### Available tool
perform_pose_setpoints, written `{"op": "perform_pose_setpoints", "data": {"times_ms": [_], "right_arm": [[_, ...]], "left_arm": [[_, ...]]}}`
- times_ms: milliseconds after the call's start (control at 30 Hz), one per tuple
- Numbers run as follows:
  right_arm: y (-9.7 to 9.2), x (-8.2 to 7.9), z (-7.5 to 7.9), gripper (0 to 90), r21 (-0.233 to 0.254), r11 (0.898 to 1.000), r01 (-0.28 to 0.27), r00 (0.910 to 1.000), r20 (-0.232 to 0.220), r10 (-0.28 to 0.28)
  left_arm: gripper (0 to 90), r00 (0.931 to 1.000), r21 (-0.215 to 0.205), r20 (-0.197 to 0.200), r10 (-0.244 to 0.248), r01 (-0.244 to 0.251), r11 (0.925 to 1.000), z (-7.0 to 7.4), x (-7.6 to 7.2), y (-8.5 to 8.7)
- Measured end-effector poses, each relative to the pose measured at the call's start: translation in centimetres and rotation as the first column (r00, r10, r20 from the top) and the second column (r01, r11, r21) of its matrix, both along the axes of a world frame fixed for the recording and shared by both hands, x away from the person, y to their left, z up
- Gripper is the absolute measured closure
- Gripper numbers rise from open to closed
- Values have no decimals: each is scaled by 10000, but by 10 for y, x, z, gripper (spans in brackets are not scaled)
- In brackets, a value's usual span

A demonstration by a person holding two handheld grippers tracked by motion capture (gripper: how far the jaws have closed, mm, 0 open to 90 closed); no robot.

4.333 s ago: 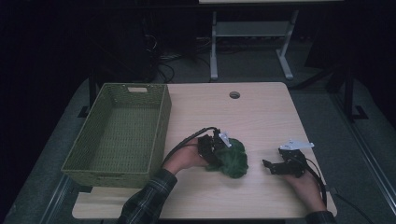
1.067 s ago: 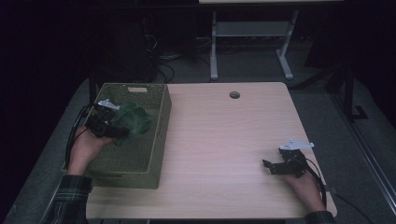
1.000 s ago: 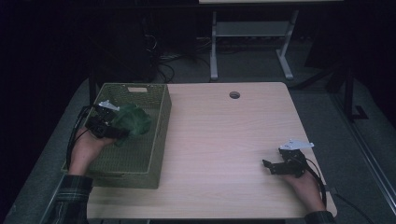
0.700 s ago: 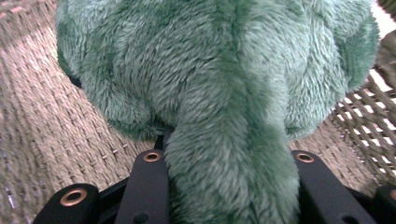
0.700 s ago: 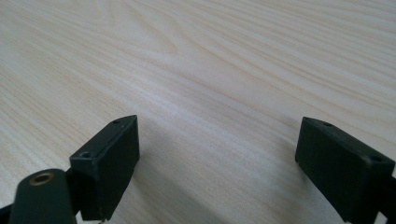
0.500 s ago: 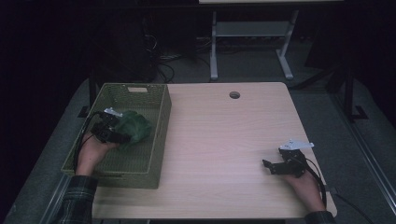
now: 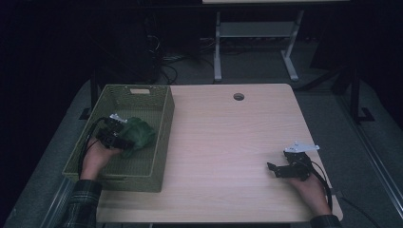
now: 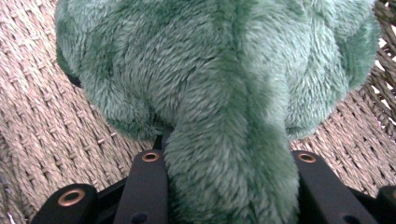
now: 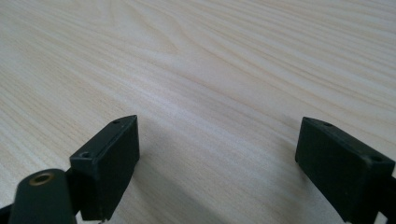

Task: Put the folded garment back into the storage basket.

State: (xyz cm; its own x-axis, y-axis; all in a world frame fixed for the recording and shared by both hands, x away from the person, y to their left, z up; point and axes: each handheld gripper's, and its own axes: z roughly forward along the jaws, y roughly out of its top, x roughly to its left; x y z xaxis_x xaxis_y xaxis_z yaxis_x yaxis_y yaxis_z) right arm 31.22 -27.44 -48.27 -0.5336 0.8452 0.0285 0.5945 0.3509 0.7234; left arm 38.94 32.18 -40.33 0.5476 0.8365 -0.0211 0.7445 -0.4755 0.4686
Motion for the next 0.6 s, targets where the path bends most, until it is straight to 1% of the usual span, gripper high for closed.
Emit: {"op": "perform_pose_setpoints", "data": {"times_ms": [100, 200, 267, 333, 400, 533, 600], "right_arm": [[0, 0, 0, 133, -1, 10000, -2, 10000, 0, 2], [0, 0, 0, 133, -1, 10000, -2, 10000, 1, 2], [0, 0, 0, 133, 1, 10000, -7, 10000, -1, 7], [0, 0, 0, 133, 1, 10000, -14, 10000, -2, 14], [0, 0, 0, 133, -2, 10000, -10, 10000, 2, 10], [0, 0, 0, 133, 1, 10000, -5, 10000, -3, 5], [0, 0, 0, 133, 1, 10000, -4, 10000, -2, 4]], "left_arm": [[607, 9999, -6, -144, -33, 33, 10000, -2, 1, -1], [566, 9999, 152, -156, -34, 36, 9999, -3, 1, -1], [531, 9996, 192, -290, 29, -23, 9998, -5, 2, -1], [505, 9995, 297, -325, 43, -33, 9996, -6, 3, -1], [471, 9995, 230, -317, 64, -56, 9997, -6, 3, -1], [413, 9990, 177, -422, 135, -128, 9998, -7, 4, -1], [380, 9989, 66, -437, 155, -152, 9999, -8, 4, -1]]}}
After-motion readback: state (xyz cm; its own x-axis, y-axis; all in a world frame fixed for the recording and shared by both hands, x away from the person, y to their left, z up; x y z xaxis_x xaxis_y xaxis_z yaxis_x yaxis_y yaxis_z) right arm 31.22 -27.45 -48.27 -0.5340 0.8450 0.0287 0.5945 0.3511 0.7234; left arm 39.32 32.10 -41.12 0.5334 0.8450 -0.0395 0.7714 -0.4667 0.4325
